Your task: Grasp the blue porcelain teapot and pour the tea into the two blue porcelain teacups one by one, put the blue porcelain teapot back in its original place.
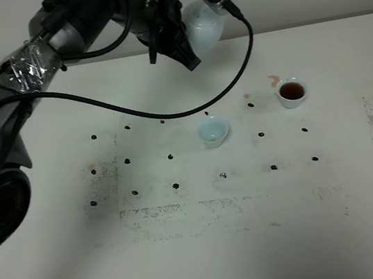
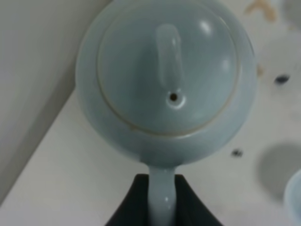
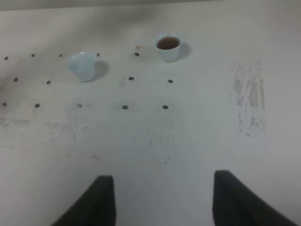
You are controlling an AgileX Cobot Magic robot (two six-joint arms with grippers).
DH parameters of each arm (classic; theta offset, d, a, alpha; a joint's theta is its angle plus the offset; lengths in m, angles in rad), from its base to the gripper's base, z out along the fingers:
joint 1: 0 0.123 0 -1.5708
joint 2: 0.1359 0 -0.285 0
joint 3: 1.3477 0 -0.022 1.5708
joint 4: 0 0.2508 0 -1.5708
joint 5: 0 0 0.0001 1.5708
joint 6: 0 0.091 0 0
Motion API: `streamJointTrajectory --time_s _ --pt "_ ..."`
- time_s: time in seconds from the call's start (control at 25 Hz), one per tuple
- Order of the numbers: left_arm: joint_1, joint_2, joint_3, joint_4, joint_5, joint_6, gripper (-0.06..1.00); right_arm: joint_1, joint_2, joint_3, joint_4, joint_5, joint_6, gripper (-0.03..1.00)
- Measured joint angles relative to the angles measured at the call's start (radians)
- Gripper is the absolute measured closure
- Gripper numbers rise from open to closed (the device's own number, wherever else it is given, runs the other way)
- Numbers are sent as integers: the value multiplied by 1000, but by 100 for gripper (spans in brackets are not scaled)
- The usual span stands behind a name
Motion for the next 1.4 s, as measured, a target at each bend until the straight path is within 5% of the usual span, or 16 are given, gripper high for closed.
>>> streamJointTrajectory --time_s 0.24,0.52,1.4 --pt "51 -152 370 4 -206 30 86 0 0 0 0 0 0 48" --pt "70 -313 703 0 -438 241 86 0 0 0 0 0 0 48" --pt "101 -312 764 0 -435 763 86 0 0 0 0 0 0 48"
